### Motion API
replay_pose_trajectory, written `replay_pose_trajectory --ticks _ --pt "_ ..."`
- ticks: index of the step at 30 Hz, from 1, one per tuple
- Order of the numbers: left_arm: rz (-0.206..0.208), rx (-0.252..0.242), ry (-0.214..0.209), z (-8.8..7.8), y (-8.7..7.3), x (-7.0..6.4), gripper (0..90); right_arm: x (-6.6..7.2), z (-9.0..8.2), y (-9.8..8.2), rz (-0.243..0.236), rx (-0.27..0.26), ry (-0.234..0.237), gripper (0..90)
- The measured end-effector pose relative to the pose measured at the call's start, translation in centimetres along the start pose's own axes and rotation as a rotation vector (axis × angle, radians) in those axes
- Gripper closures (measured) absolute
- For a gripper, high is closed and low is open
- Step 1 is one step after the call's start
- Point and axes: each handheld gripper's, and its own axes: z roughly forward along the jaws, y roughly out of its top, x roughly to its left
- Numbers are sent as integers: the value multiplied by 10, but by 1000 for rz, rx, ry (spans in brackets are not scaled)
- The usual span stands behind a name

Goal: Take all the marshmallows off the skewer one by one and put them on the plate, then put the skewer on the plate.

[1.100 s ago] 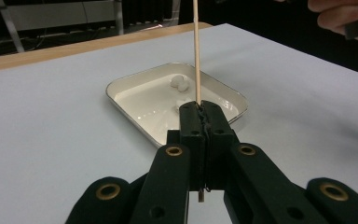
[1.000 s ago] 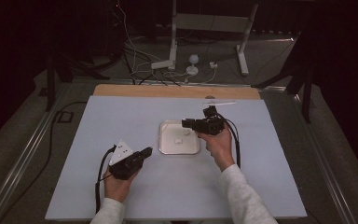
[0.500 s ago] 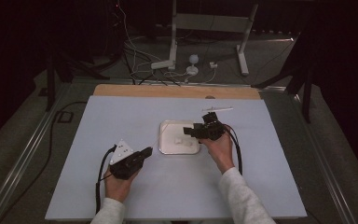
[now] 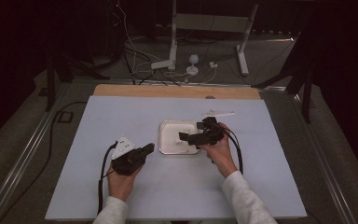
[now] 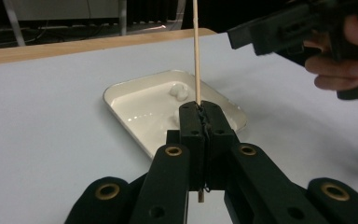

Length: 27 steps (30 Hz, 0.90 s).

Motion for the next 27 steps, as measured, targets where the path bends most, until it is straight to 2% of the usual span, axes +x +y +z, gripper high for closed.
replay_pose_trajectory --ticks 3,7,15,27 --pt "-16 -4 0 4 5 0 898 3 -5 -1 -28 -7 -22 0" --pt "-29 -7 6 10 12 -1 898 2 -12 -4 -37 -12 -4 0" --pt "-51 -15 17 20 22 -3 897 -3 -23 -14 -36 -27 -4 0" --pt "-92 -12 47 35 28 -3 897 -7 -47 -23 -47 -64 -16 0"
